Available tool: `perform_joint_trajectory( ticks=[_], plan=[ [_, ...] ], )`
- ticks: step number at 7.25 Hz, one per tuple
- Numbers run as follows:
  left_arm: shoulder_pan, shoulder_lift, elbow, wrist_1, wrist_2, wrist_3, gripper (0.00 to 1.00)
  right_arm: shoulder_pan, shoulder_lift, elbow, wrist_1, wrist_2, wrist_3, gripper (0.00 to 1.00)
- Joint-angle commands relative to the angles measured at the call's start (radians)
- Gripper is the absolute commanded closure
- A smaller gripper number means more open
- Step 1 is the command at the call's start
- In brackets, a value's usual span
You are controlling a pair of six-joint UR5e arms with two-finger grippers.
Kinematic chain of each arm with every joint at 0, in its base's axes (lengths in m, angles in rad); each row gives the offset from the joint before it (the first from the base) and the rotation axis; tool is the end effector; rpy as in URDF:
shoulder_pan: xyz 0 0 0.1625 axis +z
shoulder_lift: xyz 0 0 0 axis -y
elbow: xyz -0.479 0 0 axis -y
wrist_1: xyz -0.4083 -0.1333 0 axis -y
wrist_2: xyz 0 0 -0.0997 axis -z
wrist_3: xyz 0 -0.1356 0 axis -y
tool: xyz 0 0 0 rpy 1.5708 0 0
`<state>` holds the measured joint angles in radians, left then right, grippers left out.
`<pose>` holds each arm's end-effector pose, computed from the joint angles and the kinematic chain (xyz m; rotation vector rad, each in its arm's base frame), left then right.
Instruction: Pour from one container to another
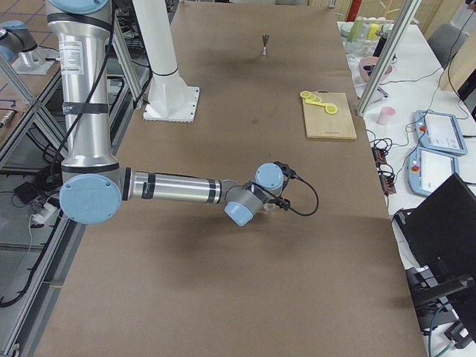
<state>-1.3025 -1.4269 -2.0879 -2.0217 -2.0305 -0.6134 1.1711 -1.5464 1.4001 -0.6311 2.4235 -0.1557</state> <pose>0.0537 -0.4710 0.4970 0.5465 0.7365 -0.1312 -0.1850 -0.5180 0.6924 0.6582 -0.9162 -0.8346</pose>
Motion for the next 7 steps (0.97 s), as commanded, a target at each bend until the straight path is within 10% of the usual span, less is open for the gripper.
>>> perform_joint_trajectory(
  ticks=[1, 7],
  plan=[
    [0.150, 0.054, -0.041, -0.160, 0.183, -0.147, 0.02, -0.002, 0.003, -0.080, 0.188, -0.004, 0.092, 0.00],
    [0.536, 0.220, 0.026, -0.611, 0.733, -0.282, 0.03, -0.020, 0.025, -0.156, 0.464, -0.050, 0.329, 0.00]
  ],
)
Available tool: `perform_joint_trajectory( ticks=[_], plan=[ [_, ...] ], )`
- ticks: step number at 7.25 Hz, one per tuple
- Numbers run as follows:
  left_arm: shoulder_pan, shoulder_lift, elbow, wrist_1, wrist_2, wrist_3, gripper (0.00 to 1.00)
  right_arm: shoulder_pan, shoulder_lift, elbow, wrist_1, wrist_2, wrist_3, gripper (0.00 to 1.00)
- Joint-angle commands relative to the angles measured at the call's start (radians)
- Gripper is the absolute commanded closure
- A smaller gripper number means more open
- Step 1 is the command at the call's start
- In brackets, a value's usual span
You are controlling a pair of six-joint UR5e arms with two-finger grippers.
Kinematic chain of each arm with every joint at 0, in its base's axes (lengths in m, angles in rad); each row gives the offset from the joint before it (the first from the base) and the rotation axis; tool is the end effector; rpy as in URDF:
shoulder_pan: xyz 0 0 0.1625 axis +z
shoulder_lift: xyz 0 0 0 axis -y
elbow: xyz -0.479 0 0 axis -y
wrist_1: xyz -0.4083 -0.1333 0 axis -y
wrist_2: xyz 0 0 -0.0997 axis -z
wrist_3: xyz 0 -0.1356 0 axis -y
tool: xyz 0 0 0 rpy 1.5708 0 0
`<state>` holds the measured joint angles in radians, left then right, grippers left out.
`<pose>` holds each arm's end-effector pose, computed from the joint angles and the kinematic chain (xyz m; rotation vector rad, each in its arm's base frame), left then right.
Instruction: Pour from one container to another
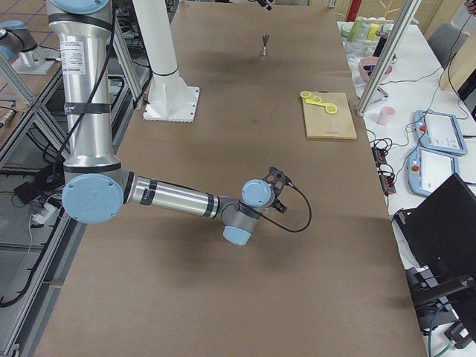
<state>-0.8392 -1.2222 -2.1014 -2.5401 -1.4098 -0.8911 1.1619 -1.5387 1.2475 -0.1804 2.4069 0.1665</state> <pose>0.1524 -0.4018 0.5022 0.8965 0.7364 -0.2339 -0.1818 -0.5018 0.7110 0.7863 -1.0223 -0.6664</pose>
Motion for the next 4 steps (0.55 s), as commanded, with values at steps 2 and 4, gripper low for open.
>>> perform_joint_trajectory(
  ticks=[2, 4],
  plan=[
    [0.216, 0.000, 0.201, -0.307, 0.329, -0.005, 0.03, -0.051, 0.023, -0.003, 0.015, -0.113, 0.005, 0.00],
    [0.258, -0.033, 0.308, -0.429, 0.389, -0.005, 0.03, -0.074, 0.029, -0.023, 0.015, -0.158, 0.007, 0.00]
  ],
)
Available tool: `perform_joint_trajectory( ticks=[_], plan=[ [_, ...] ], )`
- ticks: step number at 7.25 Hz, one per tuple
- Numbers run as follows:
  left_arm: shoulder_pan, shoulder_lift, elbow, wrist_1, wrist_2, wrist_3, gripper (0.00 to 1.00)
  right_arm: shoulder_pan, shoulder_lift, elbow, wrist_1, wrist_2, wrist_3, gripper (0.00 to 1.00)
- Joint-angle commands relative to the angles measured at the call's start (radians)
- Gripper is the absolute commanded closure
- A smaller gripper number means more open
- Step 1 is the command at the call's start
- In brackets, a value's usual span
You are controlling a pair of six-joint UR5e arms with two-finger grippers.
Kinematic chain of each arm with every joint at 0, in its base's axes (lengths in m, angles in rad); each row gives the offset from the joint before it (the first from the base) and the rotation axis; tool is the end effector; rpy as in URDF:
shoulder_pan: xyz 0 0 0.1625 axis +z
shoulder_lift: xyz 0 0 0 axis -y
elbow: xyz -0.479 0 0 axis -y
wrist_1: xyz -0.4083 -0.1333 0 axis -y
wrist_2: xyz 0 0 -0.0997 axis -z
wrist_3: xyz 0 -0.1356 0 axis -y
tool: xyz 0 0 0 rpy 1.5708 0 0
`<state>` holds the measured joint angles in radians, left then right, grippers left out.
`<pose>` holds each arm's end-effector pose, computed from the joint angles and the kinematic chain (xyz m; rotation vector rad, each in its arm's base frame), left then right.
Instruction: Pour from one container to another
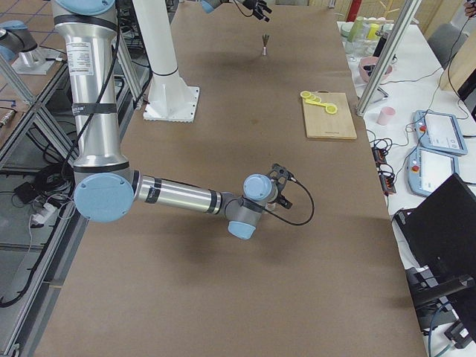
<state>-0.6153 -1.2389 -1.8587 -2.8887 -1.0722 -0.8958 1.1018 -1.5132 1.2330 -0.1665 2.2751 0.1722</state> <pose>0.2081 -0.3897 0.5728 1.0901 0.7366 -0.2664 -0.2108 -0.5167 0.7083 0.8338 -0.9468 -0.6519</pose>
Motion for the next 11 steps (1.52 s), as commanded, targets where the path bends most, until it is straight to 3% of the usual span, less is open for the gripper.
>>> perform_joint_trajectory(
  ticks=[1, 3, 6, 9, 11],
  plan=[
    [0.066, -0.031, 0.113, -0.136, 0.107, -0.014, 0.03, -0.016, -0.001, -0.013, 0.001, -0.025, 0.001, 0.00],
    [0.097, -0.136, 0.250, -0.243, 0.176, -0.020, 0.03, -0.037, -0.005, -0.029, 0.024, -0.023, 0.001, 0.00],
    [0.158, -0.211, 0.349, -0.268, 0.289, -0.064, 0.03, -0.043, -0.007, -0.072, 0.110, -0.020, 0.013, 0.02],
    [0.187, -0.208, 0.366, -0.308, 0.314, -0.064, 0.03, -0.043, -0.022, -0.098, 0.344, -0.022, 0.168, 0.02],
    [0.201, -0.208, 0.380, -0.311, 0.336, -0.071, 0.03, -0.042, -0.035, -0.107, 0.373, -0.029, 0.156, 0.01]
  ],
)
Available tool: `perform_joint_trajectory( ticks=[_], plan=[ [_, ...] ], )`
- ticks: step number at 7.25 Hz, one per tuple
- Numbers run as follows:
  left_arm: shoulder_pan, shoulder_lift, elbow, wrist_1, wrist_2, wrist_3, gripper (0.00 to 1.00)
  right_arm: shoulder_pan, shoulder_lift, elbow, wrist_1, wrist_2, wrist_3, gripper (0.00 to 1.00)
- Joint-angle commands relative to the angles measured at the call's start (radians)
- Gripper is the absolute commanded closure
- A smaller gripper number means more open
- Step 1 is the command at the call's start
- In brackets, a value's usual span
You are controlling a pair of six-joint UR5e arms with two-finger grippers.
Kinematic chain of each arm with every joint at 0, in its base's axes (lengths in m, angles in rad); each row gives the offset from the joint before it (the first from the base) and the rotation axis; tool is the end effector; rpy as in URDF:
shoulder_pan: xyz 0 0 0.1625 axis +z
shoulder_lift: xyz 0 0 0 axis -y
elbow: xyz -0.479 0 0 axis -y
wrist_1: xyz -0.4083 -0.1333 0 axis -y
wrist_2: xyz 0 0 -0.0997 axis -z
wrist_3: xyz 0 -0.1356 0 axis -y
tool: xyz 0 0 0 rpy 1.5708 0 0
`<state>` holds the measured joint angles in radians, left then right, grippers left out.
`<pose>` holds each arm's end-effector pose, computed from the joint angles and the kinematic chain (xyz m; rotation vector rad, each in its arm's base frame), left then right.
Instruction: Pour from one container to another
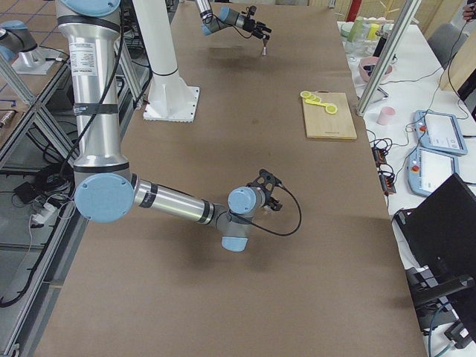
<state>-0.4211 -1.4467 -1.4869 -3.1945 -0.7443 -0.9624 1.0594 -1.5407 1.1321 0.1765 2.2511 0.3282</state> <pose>0.3121 -0.3951 0.6378 1.2364 0.8145 -0.4313 -0.2100 -0.4723 0.7307 0.9460 -1.0562 -0.6058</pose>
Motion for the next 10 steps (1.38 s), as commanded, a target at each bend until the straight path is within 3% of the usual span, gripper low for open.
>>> perform_joint_trajectory(
  ticks=[1, 3, 7, 10],
  plan=[
    [0.008, -0.003, 0.019, -0.007, 0.010, -0.006, 0.03, 0.001, -0.009, -0.046, 0.088, -0.010, 0.003, 0.01],
    [0.024, -0.011, 0.039, -0.010, 0.040, -0.018, 0.03, 0.001, 0.004, -0.078, 0.123, -0.015, 0.012, 0.02],
    [0.044, -0.067, 0.123, -0.016, 0.068, -0.033, 0.04, -0.001, 0.033, -0.083, 0.124, -0.143, 0.066, 0.02],
    [0.053, -0.078, 0.151, -0.016, 0.072, -0.048, 0.07, -0.009, 0.033, -0.084, 0.126, -0.160, 0.074, 0.02]
  ],
)
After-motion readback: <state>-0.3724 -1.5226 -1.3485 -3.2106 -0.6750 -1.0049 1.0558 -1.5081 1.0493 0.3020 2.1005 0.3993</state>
